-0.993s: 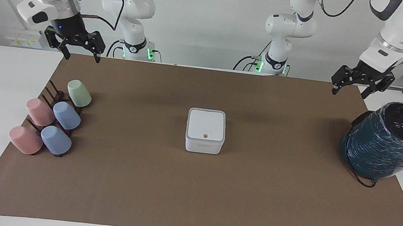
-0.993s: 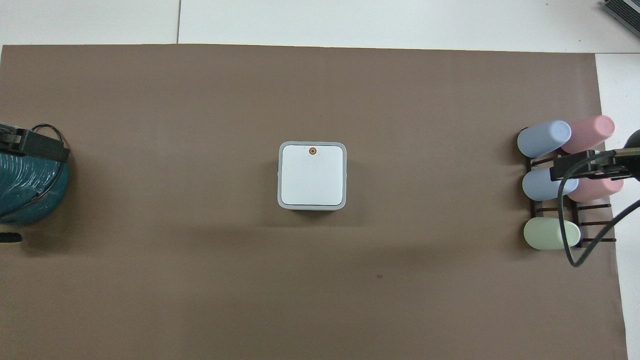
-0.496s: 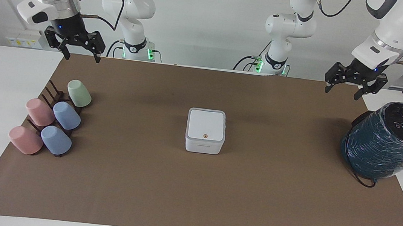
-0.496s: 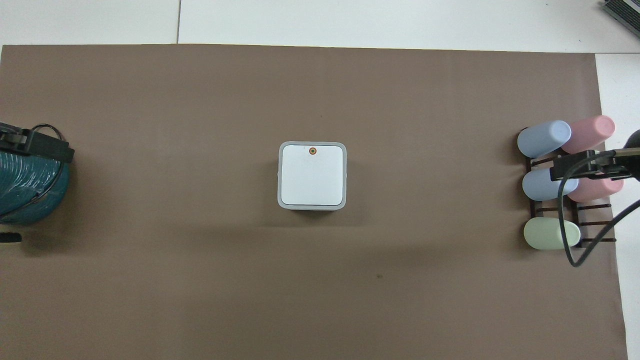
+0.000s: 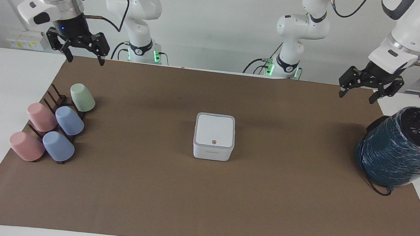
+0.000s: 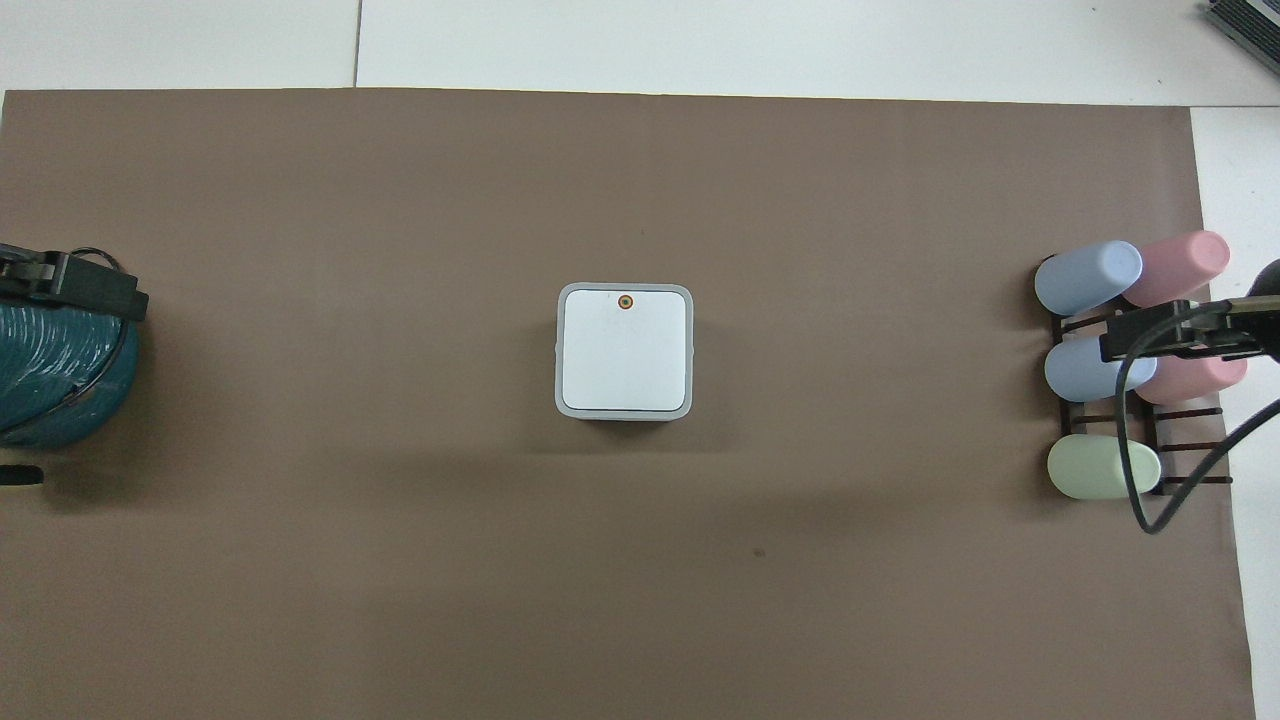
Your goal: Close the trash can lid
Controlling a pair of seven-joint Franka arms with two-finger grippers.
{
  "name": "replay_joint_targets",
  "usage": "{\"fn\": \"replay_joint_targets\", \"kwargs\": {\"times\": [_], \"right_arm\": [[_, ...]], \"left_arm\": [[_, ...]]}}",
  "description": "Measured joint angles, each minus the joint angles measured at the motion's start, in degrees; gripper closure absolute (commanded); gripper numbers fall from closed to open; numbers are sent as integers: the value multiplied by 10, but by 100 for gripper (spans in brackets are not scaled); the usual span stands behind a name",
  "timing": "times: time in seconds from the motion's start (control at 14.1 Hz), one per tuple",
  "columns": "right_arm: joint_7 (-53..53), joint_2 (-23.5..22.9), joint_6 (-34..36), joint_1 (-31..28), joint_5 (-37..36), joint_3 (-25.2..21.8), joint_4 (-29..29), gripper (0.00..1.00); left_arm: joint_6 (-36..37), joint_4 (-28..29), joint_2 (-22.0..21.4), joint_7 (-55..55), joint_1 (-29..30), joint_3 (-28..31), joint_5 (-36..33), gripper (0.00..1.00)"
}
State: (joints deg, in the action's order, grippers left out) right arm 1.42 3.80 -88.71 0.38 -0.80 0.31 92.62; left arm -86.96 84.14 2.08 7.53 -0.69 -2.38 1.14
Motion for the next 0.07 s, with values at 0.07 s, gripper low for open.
{"fn": "replay_joint_targets", "kwargs": {"times": [0.07], "right_arm": [[0, 0, 0, 0, 0, 0, 0, 0]], "left_arm": [[0, 0, 0, 0, 0, 0, 0, 0]]}}
